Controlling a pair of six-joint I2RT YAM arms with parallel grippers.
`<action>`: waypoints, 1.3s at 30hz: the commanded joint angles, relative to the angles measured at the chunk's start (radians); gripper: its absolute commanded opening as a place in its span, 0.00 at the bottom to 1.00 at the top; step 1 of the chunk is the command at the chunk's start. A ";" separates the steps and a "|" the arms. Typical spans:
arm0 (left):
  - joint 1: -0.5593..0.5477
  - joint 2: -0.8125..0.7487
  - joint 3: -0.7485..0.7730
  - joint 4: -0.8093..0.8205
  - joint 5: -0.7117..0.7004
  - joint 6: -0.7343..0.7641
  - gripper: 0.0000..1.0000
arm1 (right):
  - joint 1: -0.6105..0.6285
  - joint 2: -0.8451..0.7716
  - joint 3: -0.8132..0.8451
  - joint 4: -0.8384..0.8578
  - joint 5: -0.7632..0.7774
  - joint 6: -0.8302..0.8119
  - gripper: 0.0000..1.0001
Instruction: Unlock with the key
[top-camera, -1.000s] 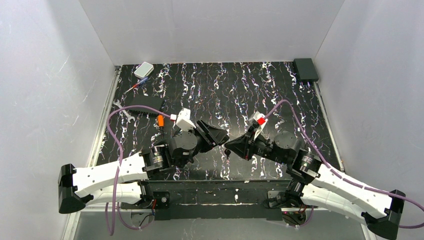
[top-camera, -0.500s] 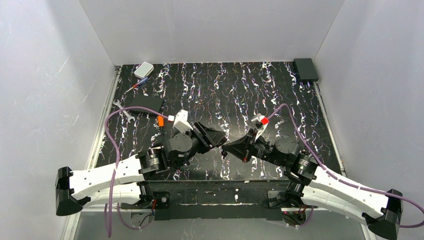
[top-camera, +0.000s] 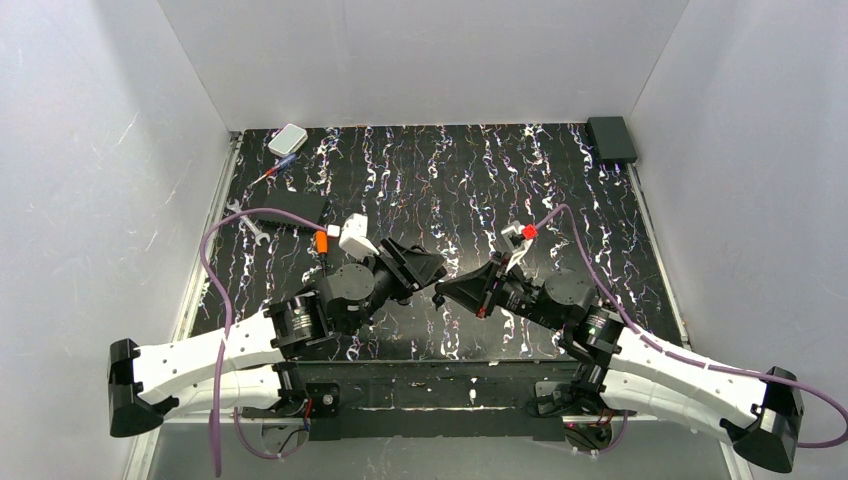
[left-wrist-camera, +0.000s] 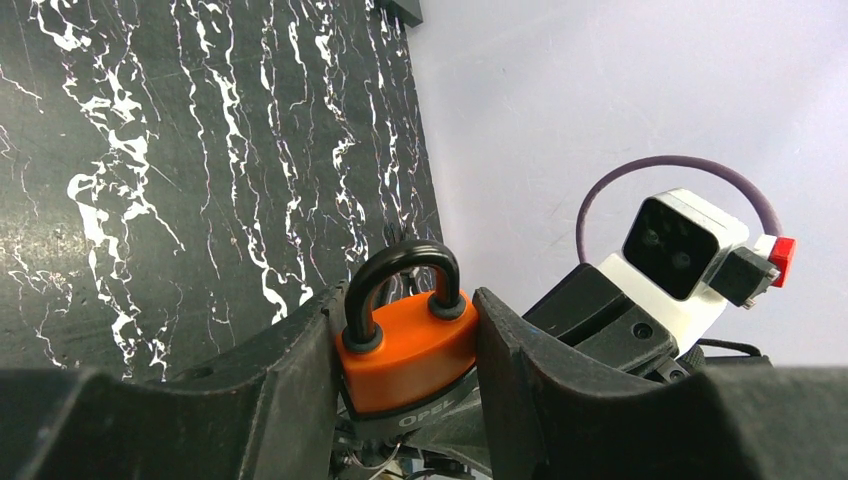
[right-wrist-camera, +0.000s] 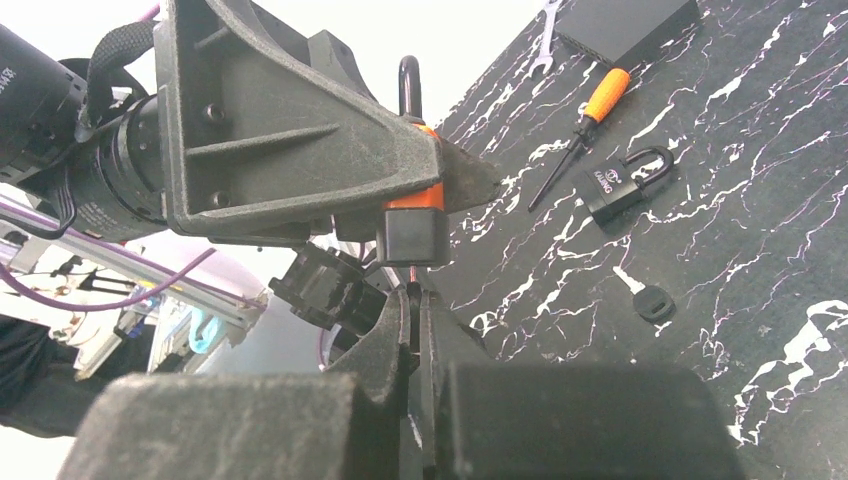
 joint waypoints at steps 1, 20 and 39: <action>-0.016 -0.005 0.022 0.047 0.066 0.014 0.00 | -0.013 0.015 0.020 0.123 0.148 0.026 0.01; -0.016 -0.042 -0.024 0.173 0.169 0.099 0.00 | -0.051 0.034 -0.021 0.283 0.039 0.110 0.01; -0.016 -0.097 -0.030 0.305 0.389 0.264 0.00 | -0.075 0.085 -0.010 0.449 -0.103 0.191 0.01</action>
